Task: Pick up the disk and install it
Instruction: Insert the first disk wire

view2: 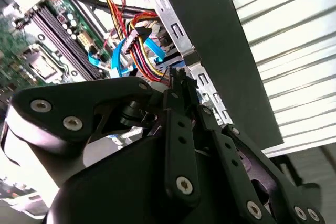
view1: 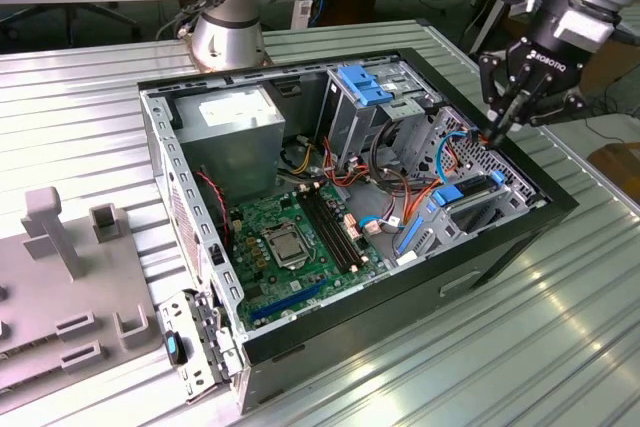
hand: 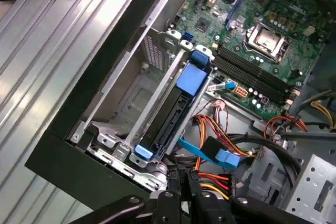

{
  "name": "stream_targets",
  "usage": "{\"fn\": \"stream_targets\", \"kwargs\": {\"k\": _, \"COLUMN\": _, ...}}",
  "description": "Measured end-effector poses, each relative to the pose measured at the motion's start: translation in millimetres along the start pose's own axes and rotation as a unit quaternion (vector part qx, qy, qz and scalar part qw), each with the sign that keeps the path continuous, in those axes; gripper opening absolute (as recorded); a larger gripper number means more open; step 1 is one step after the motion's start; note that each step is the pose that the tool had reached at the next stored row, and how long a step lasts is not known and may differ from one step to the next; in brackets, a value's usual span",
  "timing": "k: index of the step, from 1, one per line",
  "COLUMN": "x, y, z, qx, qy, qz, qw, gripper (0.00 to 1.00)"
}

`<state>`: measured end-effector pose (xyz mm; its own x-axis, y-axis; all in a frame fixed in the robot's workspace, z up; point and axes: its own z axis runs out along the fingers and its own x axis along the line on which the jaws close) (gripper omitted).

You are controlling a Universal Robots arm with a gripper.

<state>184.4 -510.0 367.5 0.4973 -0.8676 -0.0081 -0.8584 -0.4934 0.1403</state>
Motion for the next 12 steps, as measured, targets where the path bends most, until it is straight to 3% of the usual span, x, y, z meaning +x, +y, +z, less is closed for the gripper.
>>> {"fn": "stream_targets", "kwargs": {"k": 4, "x": 0.0, "y": -0.2, "z": 1.5, "qx": 0.0004, "qy": -0.006, "qz": 0.042, "qw": 0.9991, "gripper": 0.18}}
{"fn": "stream_targets", "kwargs": {"k": 6, "x": 0.0, "y": -0.4, "z": 2.5, "qx": 0.0006, "qy": -0.0099, "qz": 0.07, "qw": 0.9975, "gripper": 0.18}}
{"fn": "stream_targets", "kwargs": {"k": 10, "x": 0.0, "y": -0.5, "z": 3.5, "qx": 0.0008, "qy": -0.0147, "qz": 0.105, "qw": 0.9944, "gripper": 0.18}}
{"fn": "stream_targets", "kwargs": {"k": 12, "x": -0.4, "y": 0.3, "z": 3.7, "qx": 0.0009, "qy": -0.0155, "qz": 0.109, "qw": 0.9939, "gripper": 0.18}}
